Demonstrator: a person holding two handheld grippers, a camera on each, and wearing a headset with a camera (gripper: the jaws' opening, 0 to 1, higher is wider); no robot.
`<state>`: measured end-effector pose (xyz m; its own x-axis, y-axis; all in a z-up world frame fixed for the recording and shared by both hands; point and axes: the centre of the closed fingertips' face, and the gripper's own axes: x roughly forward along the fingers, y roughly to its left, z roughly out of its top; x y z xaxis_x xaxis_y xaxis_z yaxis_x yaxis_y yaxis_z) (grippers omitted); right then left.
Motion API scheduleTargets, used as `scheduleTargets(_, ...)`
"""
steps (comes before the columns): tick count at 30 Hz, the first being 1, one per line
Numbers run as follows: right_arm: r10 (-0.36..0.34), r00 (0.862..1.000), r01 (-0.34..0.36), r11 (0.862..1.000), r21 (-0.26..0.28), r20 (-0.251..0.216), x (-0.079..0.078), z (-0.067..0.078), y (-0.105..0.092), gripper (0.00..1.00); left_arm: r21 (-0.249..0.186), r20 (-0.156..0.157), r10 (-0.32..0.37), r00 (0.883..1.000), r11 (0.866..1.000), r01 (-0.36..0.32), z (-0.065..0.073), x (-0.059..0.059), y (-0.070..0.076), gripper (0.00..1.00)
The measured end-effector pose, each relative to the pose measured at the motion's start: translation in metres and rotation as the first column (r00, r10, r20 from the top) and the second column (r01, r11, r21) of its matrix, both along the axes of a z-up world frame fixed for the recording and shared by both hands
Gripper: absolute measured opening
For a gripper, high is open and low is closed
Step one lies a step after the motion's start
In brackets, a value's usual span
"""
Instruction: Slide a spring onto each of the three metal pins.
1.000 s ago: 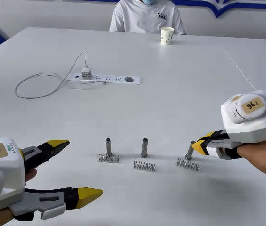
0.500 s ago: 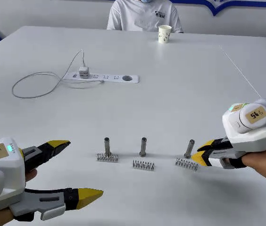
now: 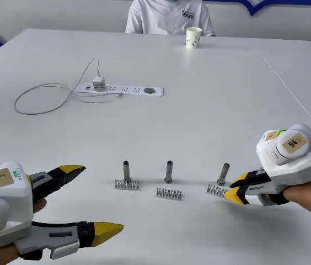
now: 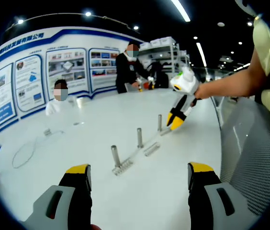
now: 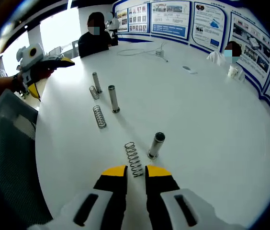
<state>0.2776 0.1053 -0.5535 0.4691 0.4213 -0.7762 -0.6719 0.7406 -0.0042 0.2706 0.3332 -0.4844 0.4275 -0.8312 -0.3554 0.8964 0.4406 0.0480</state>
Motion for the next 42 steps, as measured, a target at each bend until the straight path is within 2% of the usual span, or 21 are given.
scheduleTargets(11,0.108,0.994,-0.109,0.992,-0.060,-0.019,-0.003,-0.008,0.001,0.15,0.005,-0.003,0.011,1.000,1.000,-0.010,0.000,-0.003,0.001,0.84)
scheduleTargets(22,0.153,0.987,-0.156,0.984,-0.091,-0.041,-0.002,-0.013,0.001,0.13,0.004,-0.003,0.023,1.000,1.000,-0.023,-0.001,-0.005,0.002,0.84)
scheduleTargets(27,0.156,0.987,-0.160,0.983,-0.089,-0.046,-0.002,-0.013,0.001,0.12,0.004,-0.006,0.019,1.000,1.000,-0.019,-0.002,-0.007,0.000,0.84)
scheduleTargets(35,0.153,0.987,-0.157,0.984,-0.085,-0.050,-0.006,-0.010,0.004,0.12,0.010,-0.017,-0.021,1.000,1.000,0.021,-0.007,-0.014,-0.009,0.83)
scheduleTargets(42,0.173,0.984,-0.176,0.981,-0.082,-0.046,-0.014,-0.003,0.012,0.11,0.025,-0.033,-0.092,0.995,0.995,0.093,-0.014,-0.023,-0.023,0.80)
